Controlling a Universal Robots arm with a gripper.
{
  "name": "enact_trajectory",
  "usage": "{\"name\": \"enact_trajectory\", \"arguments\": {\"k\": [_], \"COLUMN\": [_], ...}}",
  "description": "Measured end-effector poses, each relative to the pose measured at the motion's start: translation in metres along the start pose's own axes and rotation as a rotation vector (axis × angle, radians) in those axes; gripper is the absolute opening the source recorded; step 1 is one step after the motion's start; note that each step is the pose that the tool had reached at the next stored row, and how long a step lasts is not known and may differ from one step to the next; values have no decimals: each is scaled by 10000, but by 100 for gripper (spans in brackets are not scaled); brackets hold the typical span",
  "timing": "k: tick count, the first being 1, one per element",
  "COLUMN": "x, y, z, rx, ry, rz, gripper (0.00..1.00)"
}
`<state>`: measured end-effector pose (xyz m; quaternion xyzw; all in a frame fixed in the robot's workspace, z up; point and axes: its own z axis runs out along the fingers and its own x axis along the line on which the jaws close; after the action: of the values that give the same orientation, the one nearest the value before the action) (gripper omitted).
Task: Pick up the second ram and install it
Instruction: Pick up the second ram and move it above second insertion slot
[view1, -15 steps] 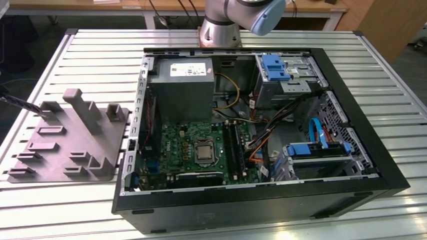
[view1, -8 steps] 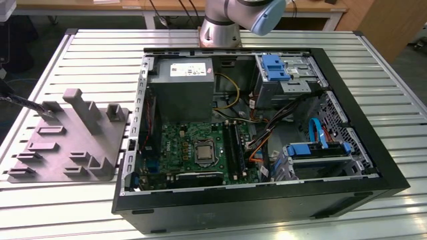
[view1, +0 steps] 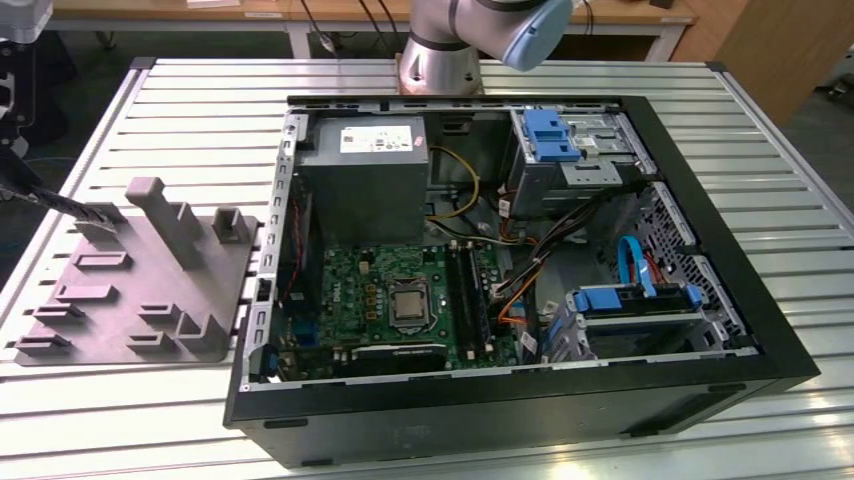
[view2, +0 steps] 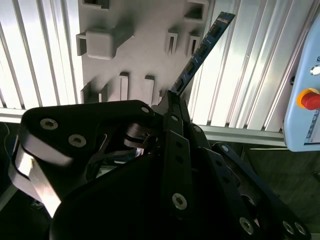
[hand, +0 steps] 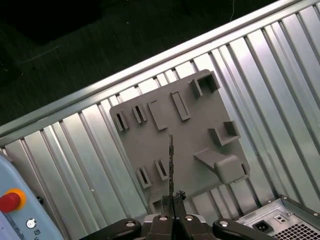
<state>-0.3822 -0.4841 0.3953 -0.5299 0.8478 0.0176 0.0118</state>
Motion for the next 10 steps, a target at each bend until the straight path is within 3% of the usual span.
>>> {"name": "enact_trajectory", "arguments": {"k": [10], "x": [-56], "y": [-114], "z": [0], "rx": [-3], "ry": [-3], "rz": [-39], "gripper": [11]}}
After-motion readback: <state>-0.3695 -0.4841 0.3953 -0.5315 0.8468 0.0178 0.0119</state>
